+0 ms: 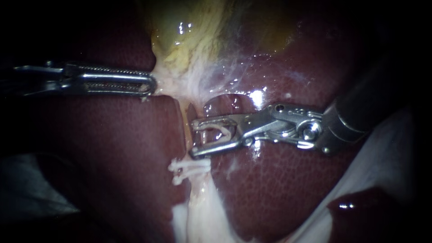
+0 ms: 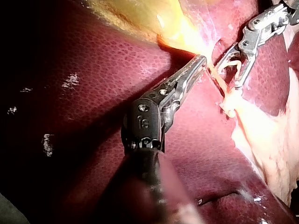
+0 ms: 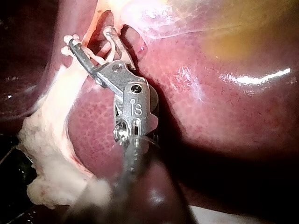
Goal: Clipping third clip left tube
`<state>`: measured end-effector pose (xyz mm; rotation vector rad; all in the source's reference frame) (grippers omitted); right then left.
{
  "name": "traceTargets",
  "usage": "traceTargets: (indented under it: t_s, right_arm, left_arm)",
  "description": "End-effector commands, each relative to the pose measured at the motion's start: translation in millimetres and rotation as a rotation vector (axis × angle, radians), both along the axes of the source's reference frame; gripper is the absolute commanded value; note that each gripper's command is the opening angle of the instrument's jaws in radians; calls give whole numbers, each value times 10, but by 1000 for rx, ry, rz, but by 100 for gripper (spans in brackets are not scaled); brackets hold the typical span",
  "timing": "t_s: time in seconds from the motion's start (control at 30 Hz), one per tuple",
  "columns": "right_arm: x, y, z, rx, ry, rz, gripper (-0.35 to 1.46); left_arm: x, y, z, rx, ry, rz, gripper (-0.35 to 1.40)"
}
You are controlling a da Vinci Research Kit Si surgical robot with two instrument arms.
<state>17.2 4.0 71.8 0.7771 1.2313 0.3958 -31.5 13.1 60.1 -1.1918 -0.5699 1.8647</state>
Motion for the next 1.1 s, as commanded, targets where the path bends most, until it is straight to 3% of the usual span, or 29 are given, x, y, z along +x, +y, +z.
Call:
traceTargets:
  t_s: [0.03,0.13,0.37,1.1]
  right_arm:
    - [0,0,1,0,1,-1,50]
    - [1,1,1,3,5,-12,50]
    - [12,2,2,42,85,-33,50]
    - [59,-1,-13,91,166,14,50]
  left_arm:
    - [0,0,0,0,0,0,-35]
    - [-1,0,0,0,0,0,-35]
    - [-1,0,1,0,0,0,-35]
    - [-1,0,1,0,0,0,-35]
